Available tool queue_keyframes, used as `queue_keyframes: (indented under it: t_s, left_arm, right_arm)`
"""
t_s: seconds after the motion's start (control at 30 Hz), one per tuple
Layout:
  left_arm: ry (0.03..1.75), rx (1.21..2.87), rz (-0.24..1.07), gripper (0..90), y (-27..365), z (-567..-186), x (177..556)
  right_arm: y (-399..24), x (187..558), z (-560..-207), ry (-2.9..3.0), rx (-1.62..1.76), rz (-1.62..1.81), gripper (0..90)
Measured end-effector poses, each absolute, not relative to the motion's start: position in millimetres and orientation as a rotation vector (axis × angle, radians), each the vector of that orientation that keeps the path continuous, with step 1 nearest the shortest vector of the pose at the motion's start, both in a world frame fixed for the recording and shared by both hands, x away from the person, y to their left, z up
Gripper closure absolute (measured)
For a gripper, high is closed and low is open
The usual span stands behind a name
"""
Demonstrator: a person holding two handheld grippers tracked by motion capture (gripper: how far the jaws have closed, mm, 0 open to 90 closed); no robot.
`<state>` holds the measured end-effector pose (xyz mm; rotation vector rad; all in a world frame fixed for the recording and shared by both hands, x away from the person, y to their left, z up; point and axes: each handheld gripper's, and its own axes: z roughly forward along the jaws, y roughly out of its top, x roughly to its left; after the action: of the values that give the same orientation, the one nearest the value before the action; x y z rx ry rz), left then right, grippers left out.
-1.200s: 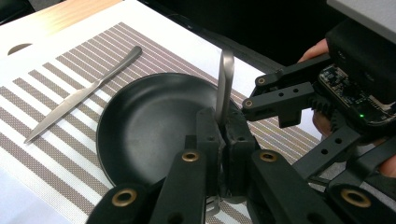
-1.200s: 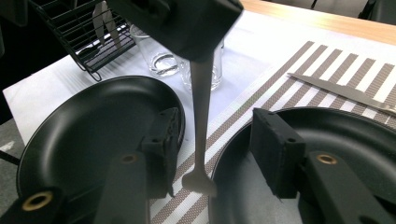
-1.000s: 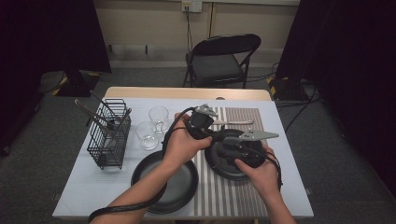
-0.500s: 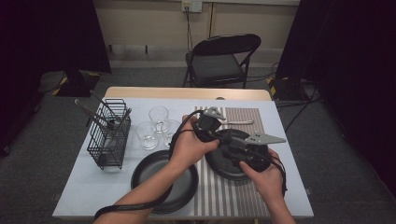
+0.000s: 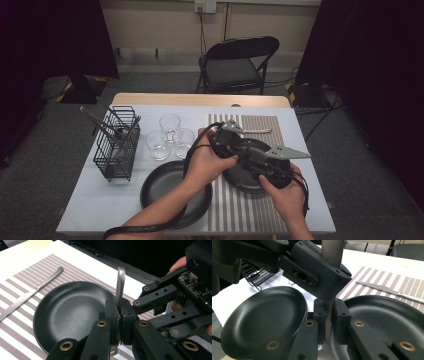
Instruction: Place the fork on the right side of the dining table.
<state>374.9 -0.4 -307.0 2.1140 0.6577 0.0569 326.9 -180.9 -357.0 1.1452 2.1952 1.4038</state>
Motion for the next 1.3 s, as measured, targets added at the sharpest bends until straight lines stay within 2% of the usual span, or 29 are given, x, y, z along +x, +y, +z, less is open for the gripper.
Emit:
queue_keyframes:
  t_s: [0.33,0.53,0.67,0.8,0.93,1.3]
  left_arm:
    - [0.664,2.102,0.076,86.8,6,-308,379]
    - [0.662,2.08,0.104,77.7,13,-304,379]
    - [0.646,2.074,0.116,75.6,19,-301,379]
    - [0.648,2.055,0.147,68.1,25,-298,378]
    - [0.639,2.057,0.152,67.7,32,-297,377]
    - [0.643,2.083,0.098,64.8,46,-336,373]
  right_arm:
    - [-176,335,-357,2.209,1.142,1.412,82.8]
    - [-174,339,-359,2.211,1.158,1.429,83.0]
    - [-173,342,-359,2.218,1.155,1.434,83.0]
    - [-173,345,-359,2.221,1.161,1.436,82.9]
    - [-175,349,-360,2.222,1.168,1.445,82.9]
    - [-175,354,-355,2.238,1.155,1.503,83.0]
